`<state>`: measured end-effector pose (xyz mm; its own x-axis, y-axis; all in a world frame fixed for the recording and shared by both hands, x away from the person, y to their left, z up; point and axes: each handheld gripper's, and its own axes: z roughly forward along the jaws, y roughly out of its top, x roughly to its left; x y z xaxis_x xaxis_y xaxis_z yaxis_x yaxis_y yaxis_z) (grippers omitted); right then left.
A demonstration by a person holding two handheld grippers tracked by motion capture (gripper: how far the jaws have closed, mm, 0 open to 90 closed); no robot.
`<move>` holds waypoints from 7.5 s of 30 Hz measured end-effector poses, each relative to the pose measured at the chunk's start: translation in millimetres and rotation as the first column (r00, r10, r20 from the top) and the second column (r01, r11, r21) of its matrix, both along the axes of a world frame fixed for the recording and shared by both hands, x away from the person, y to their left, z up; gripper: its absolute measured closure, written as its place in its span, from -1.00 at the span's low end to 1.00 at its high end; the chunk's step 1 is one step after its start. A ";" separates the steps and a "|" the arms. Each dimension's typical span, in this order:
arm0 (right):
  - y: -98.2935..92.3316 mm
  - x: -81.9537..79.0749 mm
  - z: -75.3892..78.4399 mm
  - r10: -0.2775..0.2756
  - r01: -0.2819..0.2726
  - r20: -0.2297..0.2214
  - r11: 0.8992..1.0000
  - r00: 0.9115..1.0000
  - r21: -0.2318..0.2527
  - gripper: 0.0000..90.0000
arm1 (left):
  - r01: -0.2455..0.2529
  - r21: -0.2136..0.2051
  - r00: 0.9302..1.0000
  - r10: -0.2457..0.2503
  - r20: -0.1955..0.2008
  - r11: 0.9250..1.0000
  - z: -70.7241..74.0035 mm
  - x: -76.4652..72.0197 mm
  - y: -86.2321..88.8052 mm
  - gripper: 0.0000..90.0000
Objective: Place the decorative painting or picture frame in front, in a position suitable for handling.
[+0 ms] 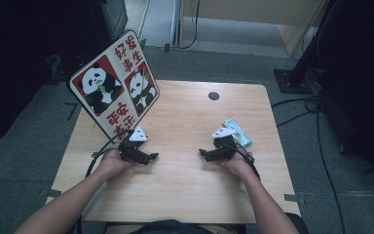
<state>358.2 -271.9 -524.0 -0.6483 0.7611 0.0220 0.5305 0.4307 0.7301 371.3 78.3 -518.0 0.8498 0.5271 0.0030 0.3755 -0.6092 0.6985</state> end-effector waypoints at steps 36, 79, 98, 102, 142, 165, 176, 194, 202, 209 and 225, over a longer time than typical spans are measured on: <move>1.8 1.8 -0.1 0.001 -0.001 -0.003 1.000 1.000 0.000 -0.82 | 0.017 -0.020 0.997 -0.019 -0.076 1.000 38.0 -3.2 20.5 -0.25; 6.0 7.7 -0.6 0.019 -0.019 -0.015 1.000 1.000 -0.009 -0.94 | -0.147 -0.170 0.987 0.132 -0.096 0.974 81.9 -32.9 120.2 0.28; 6.1 7.7 -0.7 0.018 -0.018 -0.014 1.000 1.000 -0.008 -0.95 | -0.293 -0.216 0.956 0.281 -0.087 0.931 98.0 -28.4 162.3 0.37; 6.1 7.7 -0.7 0.018 -0.018 -0.014 1.000 1.000 -0.008 -0.94 | -0.320 -0.227 0.947 0.310 -0.079 0.920 104.4 -24.6 170.0 0.34; 6.0 7.5 -0.4 0.019 -0.019 -0.017 1.000 1.000 -0.010 -0.94 | -0.337 -0.214 0.941 0.336 -0.045 0.917 212.1 54.9 163.9 0.27; 6.0 7.5 -0.4 0.019 -0.019 -0.017 1.000 1.000 -0.010 -0.94 | -0.318 -0.122 0.948 0.311 -0.070 0.940 262.2 104.1 143.6 0.31; 5.9 6.8 -0.5 0.016 -0.016 -0.016 1.000 1.000 -0.010 -0.94 | -0.305 -0.041 0.950 0.301 -0.080 0.951 273.1 127.9 127.1 0.34; 5.1 5.5 -0.4 0.012 -0.012 -0.016 1.000 1.000 -0.012 -0.94 | -0.289 0.033 0.947 0.290 -0.137 0.957 278.4 169.3 105.0 0.43; 5.1 5.2 -0.5 0.010 -0.010 -0.015 1.000 1.000 -0.012 -0.94 | -0.273 0.093 0.943 0.286 -0.170 0.957 273.9 181.4 98.2 0.57; 5.1 5.2 -0.5 0.010 -0.010 -0.015 1.000 1.000 -0.012 -0.94 | -0.271 0.111 0.927 0.290 -0.239 0.956 269.5 186.2 95.3 0.64; 5.1 5.2 -0.4 0.010 -0.010 -0.016 1.000 1.000 -0.012 -0.94 | -0.235 0.109 0.921 0.257 -0.294 0.966 279.6 183.8 76.0 0.75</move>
